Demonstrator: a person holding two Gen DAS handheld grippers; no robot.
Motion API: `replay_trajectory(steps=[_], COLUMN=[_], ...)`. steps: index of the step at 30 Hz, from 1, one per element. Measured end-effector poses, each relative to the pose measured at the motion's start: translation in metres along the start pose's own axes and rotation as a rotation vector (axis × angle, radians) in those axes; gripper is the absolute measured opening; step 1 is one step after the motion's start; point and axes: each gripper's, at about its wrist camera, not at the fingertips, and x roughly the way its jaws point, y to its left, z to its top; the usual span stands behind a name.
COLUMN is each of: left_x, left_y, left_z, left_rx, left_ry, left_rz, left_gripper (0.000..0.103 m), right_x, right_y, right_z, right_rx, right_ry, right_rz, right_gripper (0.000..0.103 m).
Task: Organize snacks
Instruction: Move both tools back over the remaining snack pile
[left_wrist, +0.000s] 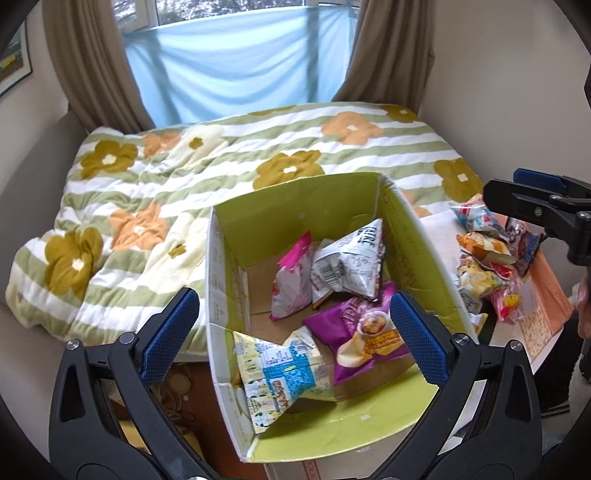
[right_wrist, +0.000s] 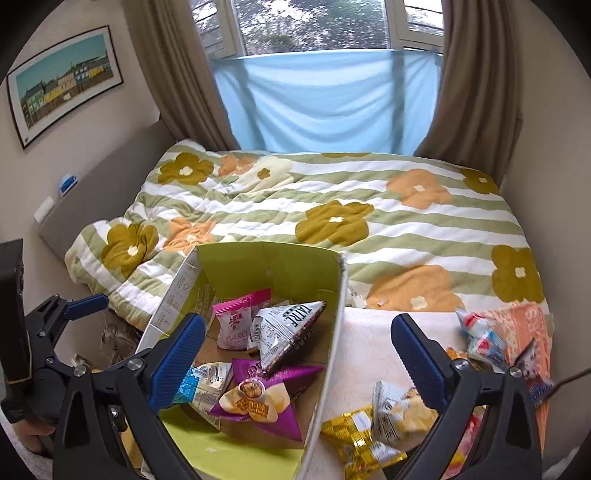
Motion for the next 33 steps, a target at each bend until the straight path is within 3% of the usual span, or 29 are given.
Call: replay_trajectory(steps=[8,13,25,33], left_x=[-0.015,-0.019,-0.007,0.045], left_y=[-0.050,-0.097,-0.238,-0.296], left_z=[-0.004,-0.012,-0.028,-0.035], left_rx=[0.028,0.040,-0.049,-0.106], left_ry=[-0.021,-0.019,0.022,0.129], left_rz=[-0.065,-0.061,-0.066,-0.153], left_gripper=[0.103,0.102,0.102,0.102], right_x=[-0.049,-0.071,-0.098,-0.079], right_y=[-0.049,-0.084,-0.191,-0.260], right_z=[-0.026,-0.050,-0.104,-0.144], right_rx=[0.071,0.065,-0.012,0.058], right_ry=[-0.007,-0.032,0.022,0.140], right_rz=[-0.090,-0.153,-0.083,-0.071], right_gripper=[0.101,0.101,0.101,0.101])
